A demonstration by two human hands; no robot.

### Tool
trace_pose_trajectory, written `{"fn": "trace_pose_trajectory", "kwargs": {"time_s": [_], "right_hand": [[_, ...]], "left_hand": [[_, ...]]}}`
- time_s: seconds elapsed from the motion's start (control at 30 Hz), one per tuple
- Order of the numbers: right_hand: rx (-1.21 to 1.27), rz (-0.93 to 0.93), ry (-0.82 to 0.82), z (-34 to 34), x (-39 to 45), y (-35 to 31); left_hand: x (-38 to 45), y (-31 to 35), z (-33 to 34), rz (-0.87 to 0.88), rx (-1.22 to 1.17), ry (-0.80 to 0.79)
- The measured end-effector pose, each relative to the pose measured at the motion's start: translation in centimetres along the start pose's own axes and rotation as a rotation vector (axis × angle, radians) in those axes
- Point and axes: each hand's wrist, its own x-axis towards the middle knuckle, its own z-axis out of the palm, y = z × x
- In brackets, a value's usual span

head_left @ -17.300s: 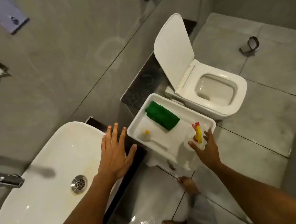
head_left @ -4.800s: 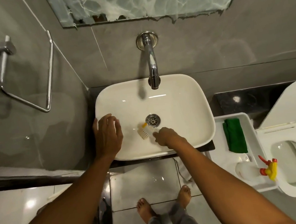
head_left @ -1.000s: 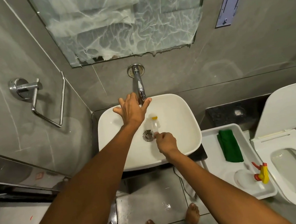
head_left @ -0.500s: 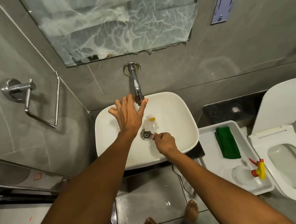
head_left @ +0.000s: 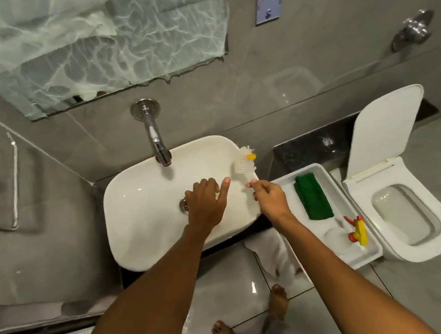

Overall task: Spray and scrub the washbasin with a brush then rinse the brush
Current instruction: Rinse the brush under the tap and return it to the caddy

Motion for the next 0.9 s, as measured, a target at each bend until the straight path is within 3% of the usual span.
{"fn": "trace_pose_trajectory", "kwargs": {"time_s": [0.1,0.23,0.53,0.7,0.9], "right_hand": [[0.013,0.016,0.111,-3.5,1.6,1.8],[-0.064,0.129,0.208,-6.5,4.0,6.1],[-0.259,0.338,0.069,-6.2,8.8,15.1],[-0.232,0.473,0.024,-4.8,12.5,18.7],[-0.335,0.448,0.036,-3.4,14.7,22.1]], "left_hand": [[0.5,3.0,2.2,0.124,-0.015,0.039],[1.0,5.7,6.4,0.193,-0.012,-0.06],[1.2,6.1,12.6,0.375,0.116,-0.186],[1.3,6.2,12.6,0.353,0.133,-0.189],[1.4,6.6,12.3,0.348,0.272,-0.234]]}}
